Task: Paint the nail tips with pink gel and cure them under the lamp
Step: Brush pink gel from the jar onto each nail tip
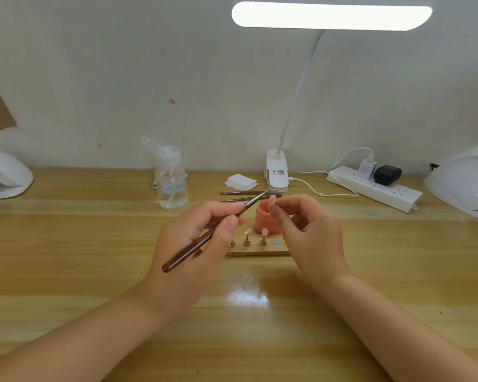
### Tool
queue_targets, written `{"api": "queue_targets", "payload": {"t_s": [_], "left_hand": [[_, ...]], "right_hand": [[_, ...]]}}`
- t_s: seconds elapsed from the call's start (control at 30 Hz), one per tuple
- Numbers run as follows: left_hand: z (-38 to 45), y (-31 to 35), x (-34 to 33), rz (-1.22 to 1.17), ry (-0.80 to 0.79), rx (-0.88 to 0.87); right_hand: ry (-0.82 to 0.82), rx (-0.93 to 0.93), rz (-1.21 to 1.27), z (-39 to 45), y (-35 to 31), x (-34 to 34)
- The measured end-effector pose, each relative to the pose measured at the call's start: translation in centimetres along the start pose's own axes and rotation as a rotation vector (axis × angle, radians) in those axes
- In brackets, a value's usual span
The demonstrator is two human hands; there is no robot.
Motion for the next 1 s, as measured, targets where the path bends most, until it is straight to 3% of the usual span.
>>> {"api": "queue_targets", "payload": {"t_s": [0.37, 1.0], "left_hand": [[-0.43, 0.61, -0.81, 0.034, -0.072, -0.038], [-0.20, -0.07, -0.61, -0.014, -0.021, 0.027]], "right_hand": [[-0.015, -0.001, 0.019, 0.08, -0.11, -0.16], [-0.022, -0.006, 0.010, -0.06, -0.35, -0.40]]}}
Point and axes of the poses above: each hand's wrist, its own z-axis towards the middle knuckle, its own x-axis out of the back of the hand, y = z × x, the point moved 7 cm from there along z, towards the middle knuckle, and after that the axes turned 8 degrees about -x, right-handed, at the moved point
